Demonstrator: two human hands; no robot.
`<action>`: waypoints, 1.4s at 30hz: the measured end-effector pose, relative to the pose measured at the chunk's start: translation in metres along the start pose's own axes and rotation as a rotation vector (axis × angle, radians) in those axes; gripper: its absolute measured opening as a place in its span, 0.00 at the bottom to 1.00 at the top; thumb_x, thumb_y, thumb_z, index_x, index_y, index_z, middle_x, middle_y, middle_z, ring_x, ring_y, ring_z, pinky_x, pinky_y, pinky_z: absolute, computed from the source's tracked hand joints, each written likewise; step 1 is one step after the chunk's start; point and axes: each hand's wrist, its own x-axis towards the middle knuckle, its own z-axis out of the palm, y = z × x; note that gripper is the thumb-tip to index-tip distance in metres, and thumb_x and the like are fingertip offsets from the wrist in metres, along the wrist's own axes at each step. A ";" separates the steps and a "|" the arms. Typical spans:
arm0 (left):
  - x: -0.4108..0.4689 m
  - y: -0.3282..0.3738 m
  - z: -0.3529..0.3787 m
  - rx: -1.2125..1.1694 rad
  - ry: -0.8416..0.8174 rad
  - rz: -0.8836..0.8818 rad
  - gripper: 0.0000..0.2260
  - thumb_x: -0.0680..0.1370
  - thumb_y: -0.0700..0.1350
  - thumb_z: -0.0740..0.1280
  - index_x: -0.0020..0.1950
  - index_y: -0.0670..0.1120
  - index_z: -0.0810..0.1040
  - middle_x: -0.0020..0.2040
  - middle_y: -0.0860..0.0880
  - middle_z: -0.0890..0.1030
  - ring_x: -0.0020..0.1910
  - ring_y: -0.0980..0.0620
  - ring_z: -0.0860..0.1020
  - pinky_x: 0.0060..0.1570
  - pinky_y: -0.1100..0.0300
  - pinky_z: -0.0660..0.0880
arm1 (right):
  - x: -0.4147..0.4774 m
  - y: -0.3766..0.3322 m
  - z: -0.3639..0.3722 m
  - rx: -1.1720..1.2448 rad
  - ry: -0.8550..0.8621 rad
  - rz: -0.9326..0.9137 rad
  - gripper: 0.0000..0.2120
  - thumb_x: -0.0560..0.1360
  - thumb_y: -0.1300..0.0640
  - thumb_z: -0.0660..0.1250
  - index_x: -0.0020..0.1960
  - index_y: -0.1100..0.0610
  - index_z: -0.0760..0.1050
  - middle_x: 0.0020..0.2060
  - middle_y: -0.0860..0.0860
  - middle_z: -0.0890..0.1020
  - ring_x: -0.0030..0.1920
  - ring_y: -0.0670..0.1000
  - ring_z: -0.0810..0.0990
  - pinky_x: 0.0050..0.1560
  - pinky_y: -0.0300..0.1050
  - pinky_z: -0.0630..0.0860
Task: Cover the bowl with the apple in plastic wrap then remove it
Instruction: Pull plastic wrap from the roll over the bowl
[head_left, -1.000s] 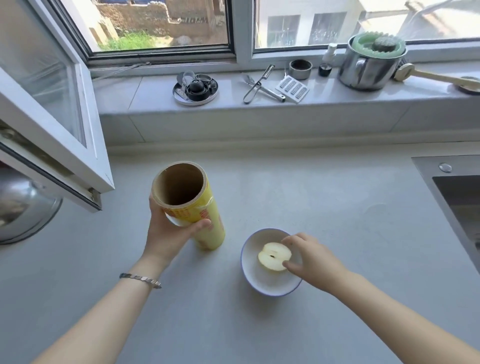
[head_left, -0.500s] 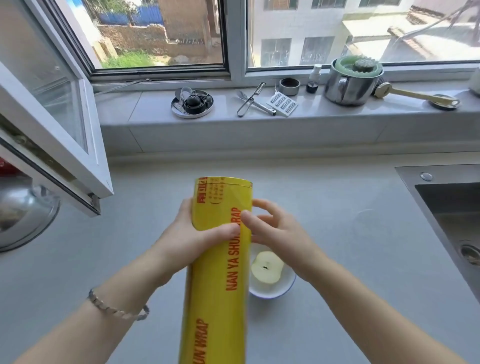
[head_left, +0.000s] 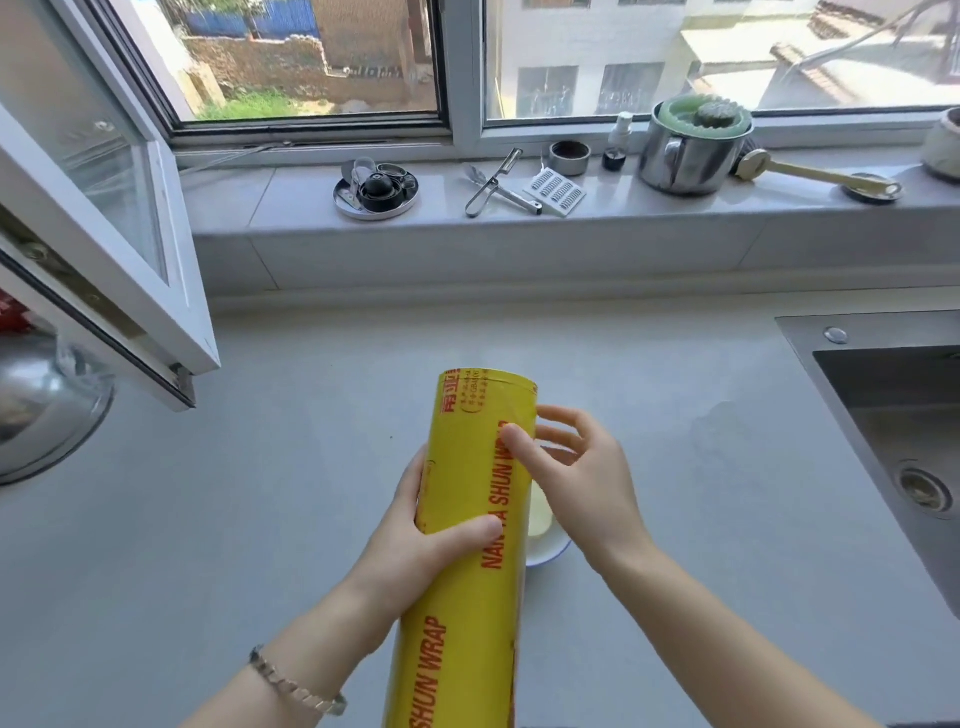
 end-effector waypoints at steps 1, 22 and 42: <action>0.000 0.001 0.000 0.001 0.000 -0.007 0.36 0.60 0.54 0.74 0.64 0.66 0.62 0.55 0.55 0.79 0.48 0.51 0.83 0.41 0.55 0.81 | 0.000 0.002 -0.003 -0.023 0.028 -0.052 0.13 0.68 0.51 0.73 0.50 0.52 0.76 0.45 0.50 0.84 0.45 0.45 0.83 0.46 0.41 0.81; -0.009 -0.003 -0.004 0.209 0.027 -0.002 0.46 0.55 0.62 0.74 0.69 0.66 0.56 0.59 0.59 0.74 0.51 0.51 0.80 0.44 0.52 0.82 | 0.000 0.011 -0.021 0.017 -0.098 -0.108 0.09 0.79 0.64 0.51 0.40 0.58 0.63 0.27 0.49 0.77 0.29 0.43 0.79 0.36 0.36 0.78; -0.005 -0.008 0.001 0.247 0.083 0.017 0.45 0.59 0.59 0.73 0.71 0.64 0.54 0.59 0.58 0.74 0.50 0.54 0.79 0.39 0.60 0.80 | 0.002 0.024 -0.018 0.116 -0.251 0.000 0.08 0.73 0.59 0.67 0.36 0.57 0.74 0.27 0.45 0.77 0.30 0.43 0.75 0.38 0.36 0.76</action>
